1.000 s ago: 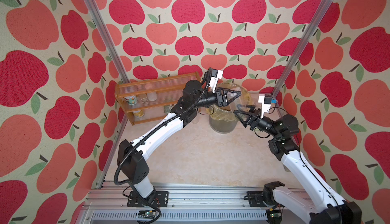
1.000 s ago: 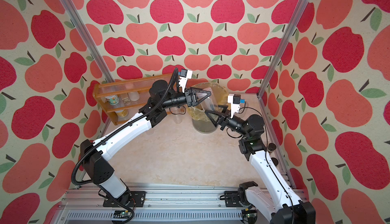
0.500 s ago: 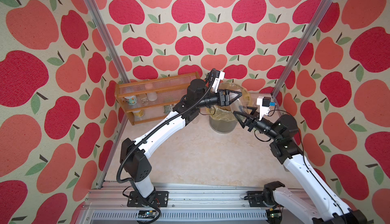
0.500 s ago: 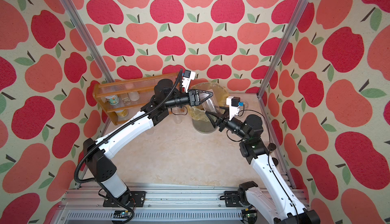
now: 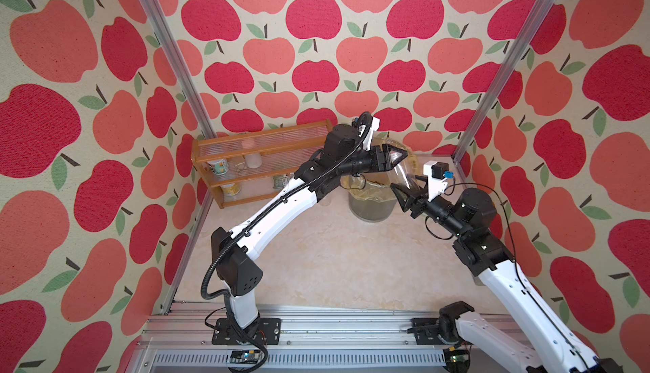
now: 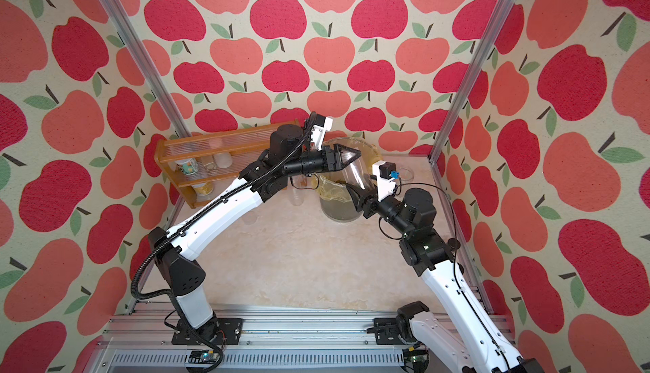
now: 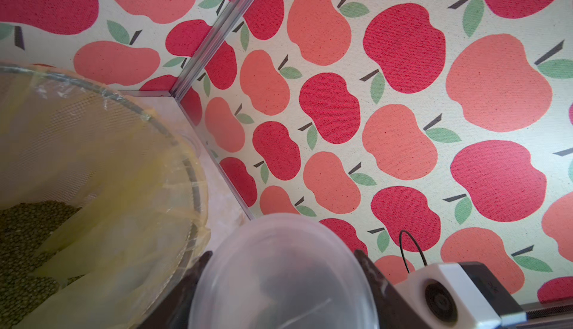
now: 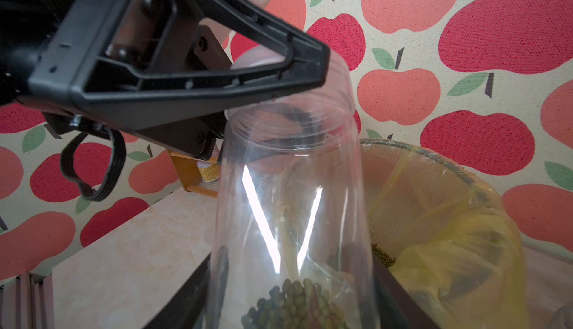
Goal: Empty moldy mung beans from jars
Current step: Unscrew the lid from the jar.
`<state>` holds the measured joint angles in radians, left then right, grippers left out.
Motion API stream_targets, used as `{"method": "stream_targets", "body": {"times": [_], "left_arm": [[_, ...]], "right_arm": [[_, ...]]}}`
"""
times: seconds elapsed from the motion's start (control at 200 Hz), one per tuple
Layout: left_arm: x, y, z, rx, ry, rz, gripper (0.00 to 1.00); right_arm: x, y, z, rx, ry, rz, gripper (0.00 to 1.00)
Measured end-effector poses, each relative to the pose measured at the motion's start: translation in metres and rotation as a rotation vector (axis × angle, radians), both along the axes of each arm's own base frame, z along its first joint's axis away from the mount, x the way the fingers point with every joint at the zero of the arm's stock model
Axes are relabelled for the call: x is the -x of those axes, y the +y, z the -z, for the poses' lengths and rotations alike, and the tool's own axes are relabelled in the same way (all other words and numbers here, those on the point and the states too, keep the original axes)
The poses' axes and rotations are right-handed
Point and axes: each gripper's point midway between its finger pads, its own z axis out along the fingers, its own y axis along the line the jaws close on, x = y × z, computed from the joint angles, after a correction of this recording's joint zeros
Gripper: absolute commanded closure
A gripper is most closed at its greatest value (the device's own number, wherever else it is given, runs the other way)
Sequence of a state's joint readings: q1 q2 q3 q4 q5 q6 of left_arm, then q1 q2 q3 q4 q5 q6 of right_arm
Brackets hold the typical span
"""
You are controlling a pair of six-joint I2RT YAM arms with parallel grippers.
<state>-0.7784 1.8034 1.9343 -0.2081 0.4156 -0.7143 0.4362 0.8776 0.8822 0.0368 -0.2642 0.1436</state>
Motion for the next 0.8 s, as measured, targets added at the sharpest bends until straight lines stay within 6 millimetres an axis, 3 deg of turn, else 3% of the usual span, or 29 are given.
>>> {"method": "stream_targets", "body": {"times": [0.105, 0.265, 0.54, 0.675, 0.8], "left_arm": [[-0.019, 0.008, -0.003, -0.013, -0.007, -0.101, 0.46], [-0.047, 0.016, -0.001, -0.039, -0.009, -0.214, 0.48], [-0.059, 0.032, 0.013, -0.065, 0.012, -0.277, 0.47], [-0.058, 0.063, 0.023, -0.090, 0.019, -0.330, 0.47], [-0.043, 0.112, 0.029, -0.128, -0.021, -0.411, 0.46]], "right_arm": [[-0.002, 0.002, 0.005, 0.035, 0.009, 0.006, 0.69], [-0.005, 0.003, -0.006, 0.042, -0.028, 0.012, 0.68], [-0.008, 0.005, -0.009, 0.031, -0.034, 0.014, 0.67], [-0.002, 0.002, -0.013, 0.023, -0.047, 0.014, 0.66], [0.004, -0.001, -0.020, 0.012, -0.069, 0.014, 0.66]]}}
